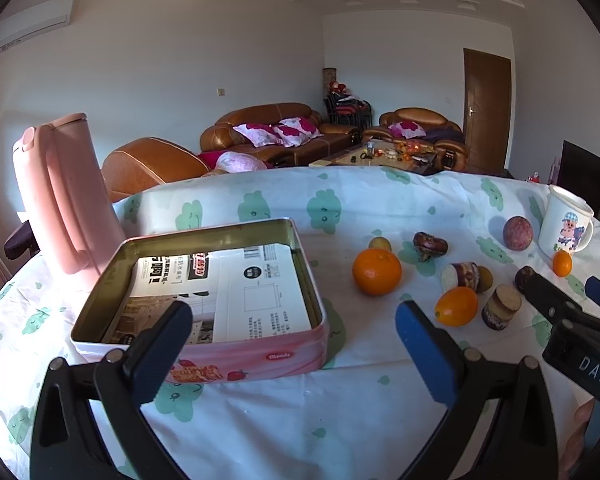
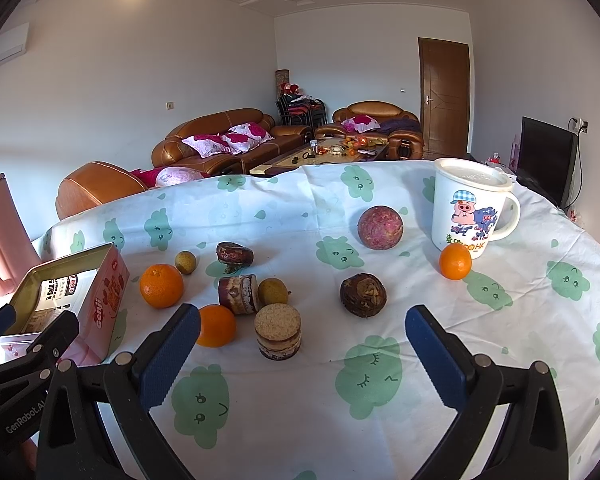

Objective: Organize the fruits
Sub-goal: 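Move both tools toward the fruits and jars on the table, then grasp the large orange with the left tool while the right tool grasps the biscuit-topped jar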

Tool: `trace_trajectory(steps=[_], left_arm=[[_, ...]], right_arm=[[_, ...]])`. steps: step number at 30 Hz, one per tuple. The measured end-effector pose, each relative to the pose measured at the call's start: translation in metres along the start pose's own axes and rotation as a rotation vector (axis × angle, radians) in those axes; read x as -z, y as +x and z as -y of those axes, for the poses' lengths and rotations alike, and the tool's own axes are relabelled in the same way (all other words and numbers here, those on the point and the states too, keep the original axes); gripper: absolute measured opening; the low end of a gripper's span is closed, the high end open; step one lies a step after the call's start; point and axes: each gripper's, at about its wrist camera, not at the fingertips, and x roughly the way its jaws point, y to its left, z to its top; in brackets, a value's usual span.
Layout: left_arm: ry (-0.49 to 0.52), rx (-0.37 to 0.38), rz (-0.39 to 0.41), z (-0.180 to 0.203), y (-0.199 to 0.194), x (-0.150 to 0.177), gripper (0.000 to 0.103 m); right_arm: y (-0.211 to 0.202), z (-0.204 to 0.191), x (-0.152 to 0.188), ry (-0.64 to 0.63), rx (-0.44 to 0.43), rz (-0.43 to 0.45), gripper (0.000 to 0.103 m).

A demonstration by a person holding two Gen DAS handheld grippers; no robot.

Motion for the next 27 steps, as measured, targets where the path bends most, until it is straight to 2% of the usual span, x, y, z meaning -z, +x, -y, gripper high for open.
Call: trace_trajectory(steps=[15, 19, 27], left_arm=[[-0.005, 0.032, -0.006, 0.003, 0.001, 0.001, 0.103], [0.0, 0.053, -0.014, 0.007, -0.002, 0.005, 0.103], [0.027, 0.128, -0.035, 0.029, -0.011, 0.009, 0.103]], right_arm=[[0.001, 0.011, -0.001, 0.026, 0.021, -0.007, 0.102], [0.004, 0.023, -0.004, 0.058, 0.012, -0.035, 0.102], [-0.019, 0.074, -0.017, 0.029, 0.078, 0.019, 0.102]])
